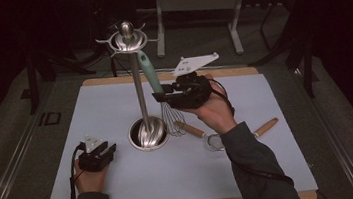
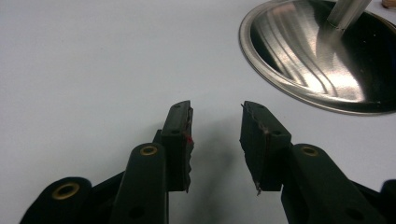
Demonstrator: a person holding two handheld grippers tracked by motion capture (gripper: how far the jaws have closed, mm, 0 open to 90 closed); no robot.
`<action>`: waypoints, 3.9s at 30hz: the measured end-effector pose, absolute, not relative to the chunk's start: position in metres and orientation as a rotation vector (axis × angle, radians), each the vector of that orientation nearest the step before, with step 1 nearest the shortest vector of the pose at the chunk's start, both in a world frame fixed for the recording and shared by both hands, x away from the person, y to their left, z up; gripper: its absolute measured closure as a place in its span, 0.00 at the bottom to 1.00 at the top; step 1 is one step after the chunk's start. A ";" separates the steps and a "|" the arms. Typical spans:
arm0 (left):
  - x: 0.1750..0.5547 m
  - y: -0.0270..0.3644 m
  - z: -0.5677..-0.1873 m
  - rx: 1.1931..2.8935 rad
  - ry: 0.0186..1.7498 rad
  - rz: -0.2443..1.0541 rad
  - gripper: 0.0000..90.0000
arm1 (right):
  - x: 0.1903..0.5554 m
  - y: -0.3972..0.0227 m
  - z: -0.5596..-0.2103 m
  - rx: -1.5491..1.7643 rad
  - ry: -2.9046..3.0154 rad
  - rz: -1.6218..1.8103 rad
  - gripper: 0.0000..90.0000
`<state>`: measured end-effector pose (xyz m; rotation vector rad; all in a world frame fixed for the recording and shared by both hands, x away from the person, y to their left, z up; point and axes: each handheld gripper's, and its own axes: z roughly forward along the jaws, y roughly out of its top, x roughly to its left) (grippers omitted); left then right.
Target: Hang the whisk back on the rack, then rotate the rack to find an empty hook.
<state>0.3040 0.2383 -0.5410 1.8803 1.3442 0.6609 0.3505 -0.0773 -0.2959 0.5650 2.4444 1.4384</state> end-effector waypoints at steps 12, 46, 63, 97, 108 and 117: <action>0.304 0.238 -0.541 1.880 1.344 0.660 0.71 | 0.356 -0.064 -0.298 0.578 2.457 1.420 0.75; 0.304 0.238 -0.541 1.881 1.347 0.659 0.71 | 0.362 -0.102 -0.318 0.636 2.501 1.208 0.67; 0.299 0.238 -0.538 1.843 1.304 0.687 0.91 | 0.364 -0.121 -0.334 0.688 2.509 1.158 0.65; 0.279 0.193 -0.411 1.407 0.914 0.819 1.00 | 0.345 -0.179 -0.411 0.833 2.516 1.021 0.62; 0.280 0.189 -0.381 1.332 0.850 0.823 1.00 | 0.325 -0.226 -0.452 0.975 2.461 0.935 0.62; 0.278 0.179 -0.349 1.265 0.777 0.844 1.00 | 0.322 -0.245 -0.463 1.033 2.431 0.929 0.61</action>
